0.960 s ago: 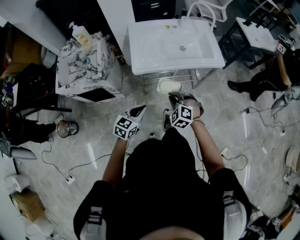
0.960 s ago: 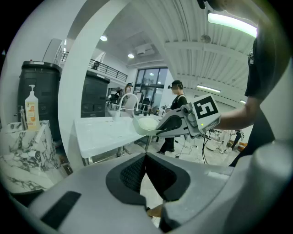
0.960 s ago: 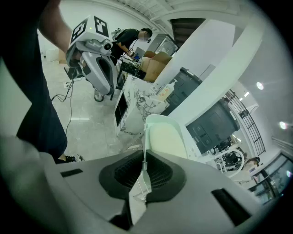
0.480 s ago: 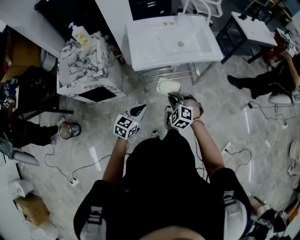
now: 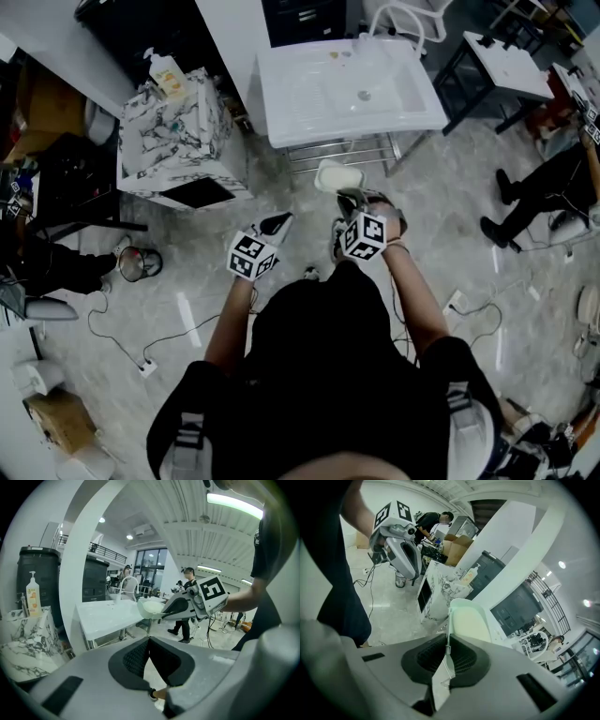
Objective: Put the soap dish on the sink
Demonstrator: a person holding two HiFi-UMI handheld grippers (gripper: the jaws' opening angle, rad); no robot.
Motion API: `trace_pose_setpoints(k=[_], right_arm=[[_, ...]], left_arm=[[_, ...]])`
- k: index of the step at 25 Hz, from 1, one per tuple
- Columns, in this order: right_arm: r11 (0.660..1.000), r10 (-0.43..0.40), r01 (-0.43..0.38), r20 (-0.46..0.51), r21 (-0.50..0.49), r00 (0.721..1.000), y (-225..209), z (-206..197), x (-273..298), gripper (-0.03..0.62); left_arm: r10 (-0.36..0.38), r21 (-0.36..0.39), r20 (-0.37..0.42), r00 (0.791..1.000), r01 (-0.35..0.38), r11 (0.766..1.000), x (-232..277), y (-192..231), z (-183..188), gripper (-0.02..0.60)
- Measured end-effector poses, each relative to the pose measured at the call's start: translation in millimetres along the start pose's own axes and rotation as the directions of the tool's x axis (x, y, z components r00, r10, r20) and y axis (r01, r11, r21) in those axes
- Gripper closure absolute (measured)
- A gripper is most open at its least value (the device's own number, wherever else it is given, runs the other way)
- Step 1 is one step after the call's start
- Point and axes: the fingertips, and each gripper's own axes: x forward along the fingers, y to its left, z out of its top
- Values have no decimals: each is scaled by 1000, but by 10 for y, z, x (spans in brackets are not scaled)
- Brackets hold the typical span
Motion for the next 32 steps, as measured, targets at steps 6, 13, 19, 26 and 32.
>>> trace_pose_setpoints(k=[6, 13, 19, 26, 32], right_arm=[[1000, 22, -22, 9, -3, 1000, -51, 70, 78, 579], [999, 42, -42, 12, -16, 999, -102, 4, 197, 579], [999, 50, -50, 10, -19, 999, -185, -99, 302, 579], [998, 61, -60, 20, -21, 998, -403, -137, 462, 579], [997, 74, -74, 28, -20, 997, -620, -186, 636, 579]], left_arm=[[10, -6, 8, 1000, -10, 1000, 19, 104, 65, 581], [25, -11, 13, 1000, -25, 1000, 107, 165, 130, 581], [37, -21, 7, 999, -37, 999, 208, 223, 145, 581], [51, -30, 2, 999, -51, 998, 382, 377, 244, 581], [56, -30, 3, 998, -56, 998, 590, 555, 419, 581]])
